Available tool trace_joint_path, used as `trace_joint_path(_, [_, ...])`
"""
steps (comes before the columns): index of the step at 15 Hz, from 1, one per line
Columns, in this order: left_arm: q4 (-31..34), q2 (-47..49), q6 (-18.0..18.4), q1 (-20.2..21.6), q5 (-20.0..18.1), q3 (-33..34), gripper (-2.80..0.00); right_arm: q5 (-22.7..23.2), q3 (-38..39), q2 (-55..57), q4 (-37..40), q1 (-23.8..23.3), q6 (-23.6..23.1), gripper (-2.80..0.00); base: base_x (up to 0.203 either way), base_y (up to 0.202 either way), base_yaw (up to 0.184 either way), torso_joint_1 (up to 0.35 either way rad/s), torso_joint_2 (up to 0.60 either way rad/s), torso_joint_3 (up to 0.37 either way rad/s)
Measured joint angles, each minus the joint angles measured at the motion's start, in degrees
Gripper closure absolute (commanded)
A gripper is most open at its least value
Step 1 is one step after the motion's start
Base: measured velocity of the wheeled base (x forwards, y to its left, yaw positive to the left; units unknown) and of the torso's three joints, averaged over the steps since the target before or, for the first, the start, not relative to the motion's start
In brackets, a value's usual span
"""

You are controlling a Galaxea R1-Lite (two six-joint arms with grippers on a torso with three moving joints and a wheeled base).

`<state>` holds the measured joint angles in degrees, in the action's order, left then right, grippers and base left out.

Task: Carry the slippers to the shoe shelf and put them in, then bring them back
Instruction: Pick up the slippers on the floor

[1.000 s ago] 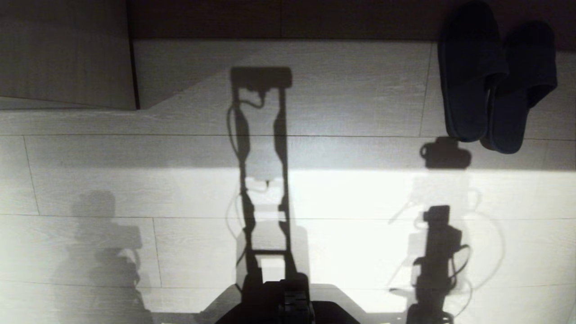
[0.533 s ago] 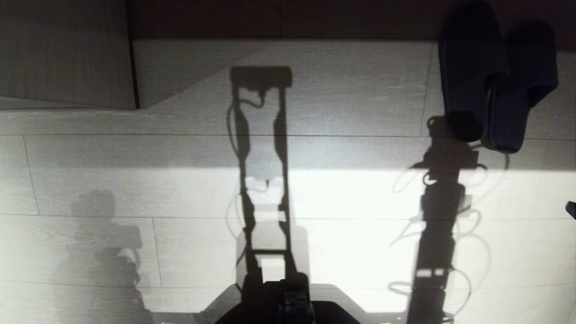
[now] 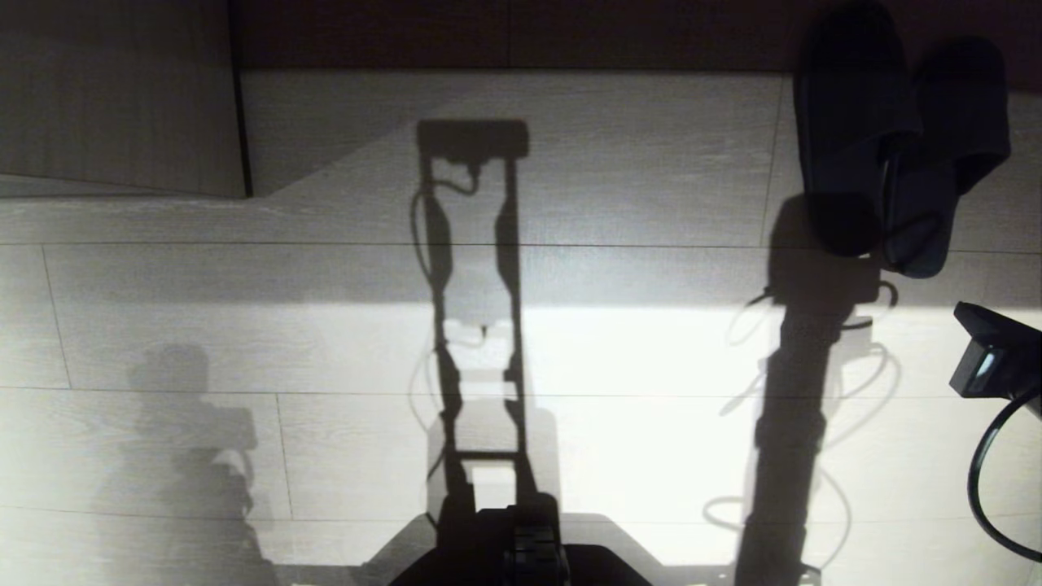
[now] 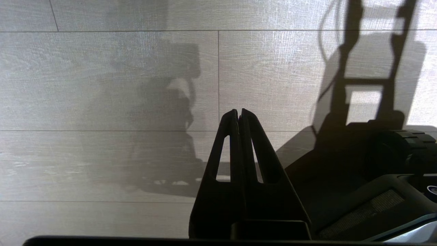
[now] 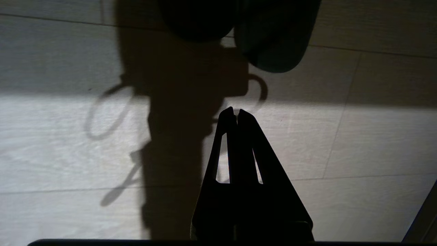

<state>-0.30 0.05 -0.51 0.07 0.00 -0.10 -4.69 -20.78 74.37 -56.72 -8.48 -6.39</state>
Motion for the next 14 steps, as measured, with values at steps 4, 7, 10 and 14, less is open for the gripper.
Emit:
trace_joint_path(4, [0.0, 0.0, 0.0, 0.0, 0.0, 0.0, 0.00, 0.0, 0.3, 4.8, -3.4, -2.3, 0.8, 0.00, 0.000, 0.000, 0.000, 0.000, 0.00, 0.000])
trace_joint_path(7, [0.0, 0.0, 0.0, 0.0, 0.0, 0.0, 0.00, 0.0, -0.3, 8.5, -9.4, -3.8, 2.4, 0.00, 0.000, 0.000, 0.000, 0.000, 0.00, 0.000])
trace_joint_path(10, [0.0, 0.0, 0.0, 0.0, 0.0, 0.0, 0.00, 0.0, -0.4, 11.4, -14.4, -4.2, 4.6, -2.80, 0.000, 0.000, 0.000, 0.000, 0.00, 0.000])
trace_joint_path(14, [0.0, 0.0, 0.0, 0.0, 0.0, 0.0, 0.00, 0.0, -0.8, 14.4, -18.6, -4.2, 7.3, -2.80, 0.000, 0.000, 0.000, 0.000, 0.00, 0.000])
